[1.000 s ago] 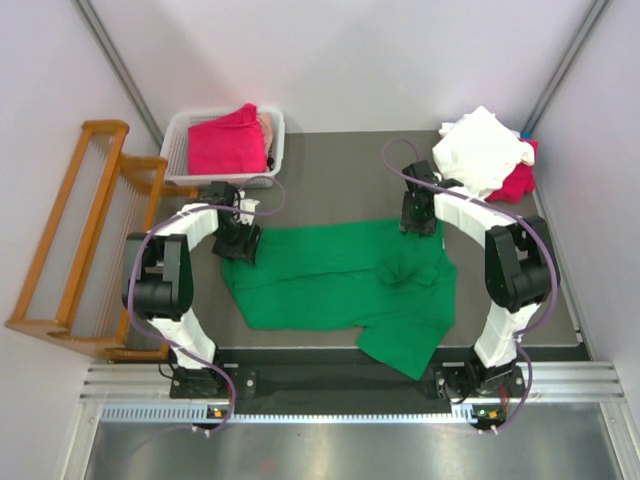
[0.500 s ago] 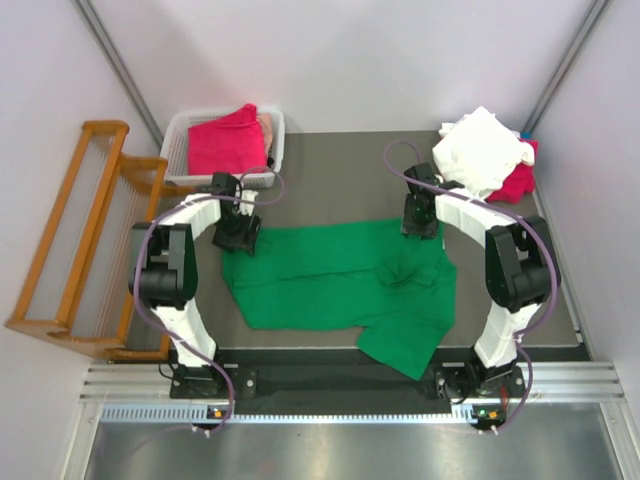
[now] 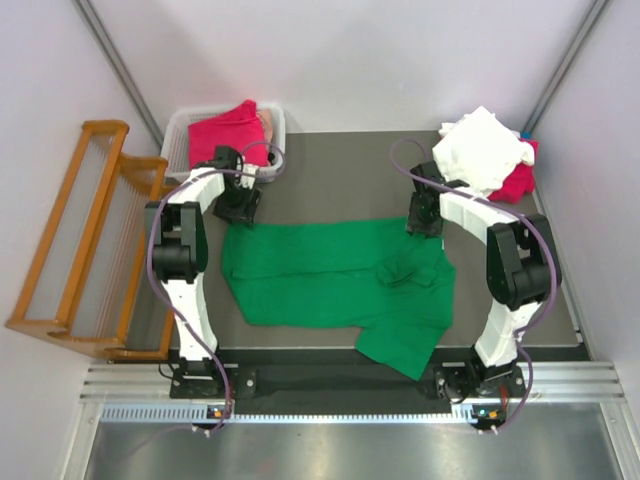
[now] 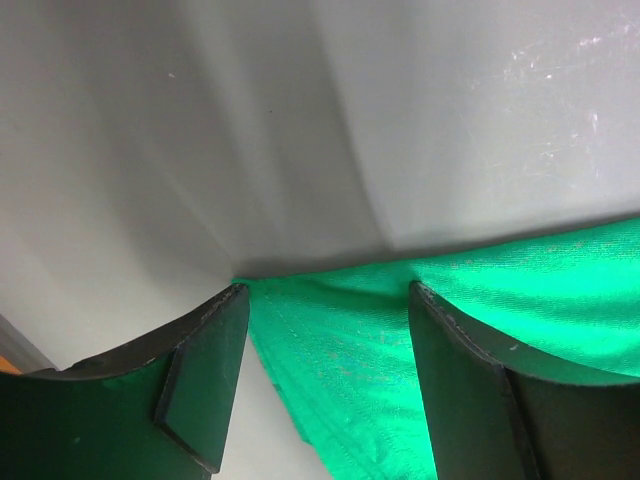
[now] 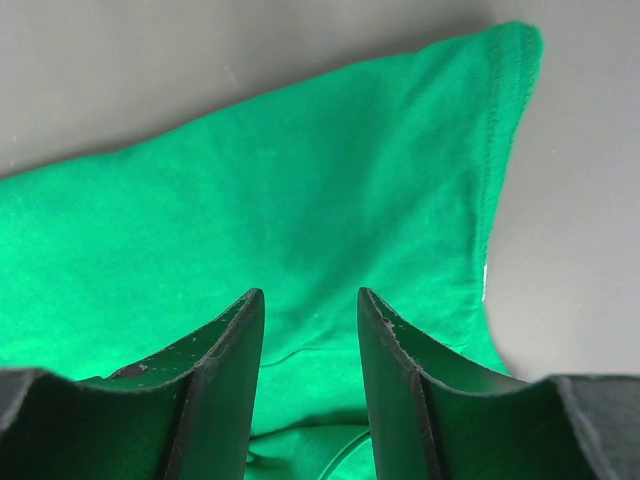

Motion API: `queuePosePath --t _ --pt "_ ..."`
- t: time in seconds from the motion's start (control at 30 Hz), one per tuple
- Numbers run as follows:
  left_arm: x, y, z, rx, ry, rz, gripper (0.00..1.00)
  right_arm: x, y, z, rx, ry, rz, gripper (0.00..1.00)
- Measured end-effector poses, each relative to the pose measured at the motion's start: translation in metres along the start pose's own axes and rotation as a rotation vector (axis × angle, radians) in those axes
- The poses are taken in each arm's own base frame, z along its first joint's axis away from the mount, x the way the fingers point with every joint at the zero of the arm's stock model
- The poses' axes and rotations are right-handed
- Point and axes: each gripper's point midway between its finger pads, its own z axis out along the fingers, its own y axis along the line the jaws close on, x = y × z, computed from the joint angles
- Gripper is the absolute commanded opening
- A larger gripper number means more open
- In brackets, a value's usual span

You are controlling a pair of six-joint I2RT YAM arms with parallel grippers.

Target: Fold and stack the t-shirts

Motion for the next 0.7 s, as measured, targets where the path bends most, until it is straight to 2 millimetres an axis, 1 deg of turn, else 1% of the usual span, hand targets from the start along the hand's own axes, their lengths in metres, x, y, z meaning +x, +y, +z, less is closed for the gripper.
queuePosePath --t 0.2,0.27,0.3,0.37,0.47,0.53,0.6,0.63,0.7 --pt "-0.001 -0.001 -0.006 0.011 0.005 0.005 0.70 0.000 -0.003 0.005 0.005 0.009 0.008 0.42" --pt "-0.011 0.002 -0.009 -0.001 -0.042 -0.012 0.70 -0.001 -0.003 0.005 0.003 0.007 0.008 0.43" --pt "-0.013 0.004 -0.012 -0.003 -0.064 -0.019 0.70 -0.001 -0.003 0.005 0.002 0.007 0.008 0.42" --pt "-0.011 0.003 -0.030 0.001 -0.100 -0.029 0.70 -0.001 -0.003 0.005 0.000 0.006 0.008 0.42" --pt "0.000 -0.003 -0.070 0.007 -0.159 -0.028 0.70 -0.001 -0.001 0.005 -0.007 0.005 0.008 0.42" --pt "0.010 -0.011 -0.096 0.009 -0.205 -0.009 0.70 0.000 -0.001 0.006 -0.009 0.004 0.009 0.42" --pt "0.025 -0.020 -0.108 0.017 -0.229 0.021 0.70 0.002 -0.001 0.007 -0.010 0.009 0.008 0.42" --pt "0.037 -0.026 -0.111 0.027 -0.222 0.034 0.70 0.003 -0.002 0.008 -0.011 0.010 0.008 0.42" --pt "0.063 -0.037 -0.105 0.049 -0.184 0.065 0.70 0.006 -0.002 0.009 -0.011 0.017 0.008 0.42"
